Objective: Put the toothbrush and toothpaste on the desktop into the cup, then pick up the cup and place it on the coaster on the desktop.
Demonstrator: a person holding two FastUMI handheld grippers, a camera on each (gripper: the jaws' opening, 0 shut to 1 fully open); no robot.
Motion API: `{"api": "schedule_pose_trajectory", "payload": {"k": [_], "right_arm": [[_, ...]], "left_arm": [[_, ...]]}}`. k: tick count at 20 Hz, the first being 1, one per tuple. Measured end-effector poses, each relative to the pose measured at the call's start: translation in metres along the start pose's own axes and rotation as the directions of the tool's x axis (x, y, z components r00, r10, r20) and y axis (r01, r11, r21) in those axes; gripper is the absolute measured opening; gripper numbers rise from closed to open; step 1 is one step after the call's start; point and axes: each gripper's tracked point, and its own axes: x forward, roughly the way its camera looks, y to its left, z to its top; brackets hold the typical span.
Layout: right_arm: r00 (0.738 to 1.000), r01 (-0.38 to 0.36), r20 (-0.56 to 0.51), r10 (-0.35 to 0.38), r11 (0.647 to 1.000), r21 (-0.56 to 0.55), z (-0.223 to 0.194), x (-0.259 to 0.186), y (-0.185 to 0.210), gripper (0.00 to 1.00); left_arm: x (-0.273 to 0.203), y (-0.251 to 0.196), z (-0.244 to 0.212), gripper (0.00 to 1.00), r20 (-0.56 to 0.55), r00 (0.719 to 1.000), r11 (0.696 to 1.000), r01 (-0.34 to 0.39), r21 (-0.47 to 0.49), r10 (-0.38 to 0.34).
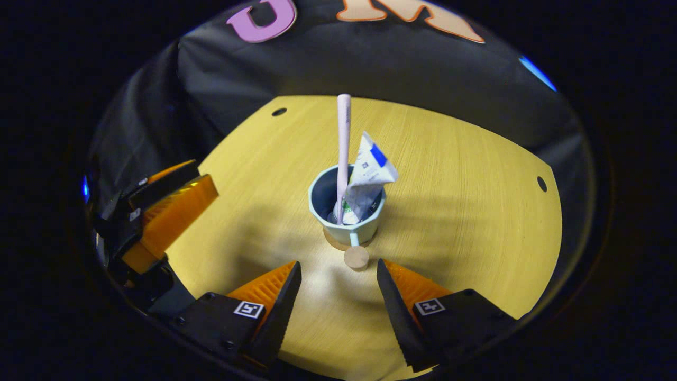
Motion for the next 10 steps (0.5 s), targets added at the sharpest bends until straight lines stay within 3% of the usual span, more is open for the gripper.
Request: {"api": "schedule_pose_trajectory", "payload": {"k": [2, 4, 5, 7, 10], "right_arm": [[0.994, 0.022, 0.107, -0.024, 1.000, 0.019, 0.006, -0.029, -0.018, 0.89], [0.976, 0.027, 0.216, -0.035, 0.999, 0.040, 0.012, -0.056, -0.033, 1.00], [0.962, 0.031, 0.269, -0.045, 0.998, 0.056, 0.014, -0.075, -0.042, 0.99], [0.919, 0.023, 0.391, -0.058, 0.995, 0.094, 0.027, -0.112, -0.057, 0.96], [0.832, -0.008, 0.551, -0.066, 0.991, 0.131, 0.045, -0.162, -0.071, 0.99]], "left_arm": [[-0.001, -0.025, 0.009, 0.95, -0.001, 1.000, 1.000, 0.019, -0.008, -0.019], [-0.005, -0.051, 0.023, 0.95, 0.025, 0.999, 0.999, 0.035, -0.009, -0.035], [-0.008, -0.063, 0.030, 0.95, 0.035, 0.999, 0.999, 0.038, -0.001, -0.038], [-0.013, -0.090, 0.046, 0.95, 0.071, 0.996, 0.998, 0.056, 0.021, -0.057], [-0.024, -0.123, 0.074, 0.95, 0.139, 0.988, 0.996, 0.064, 0.065, -0.072]]}}
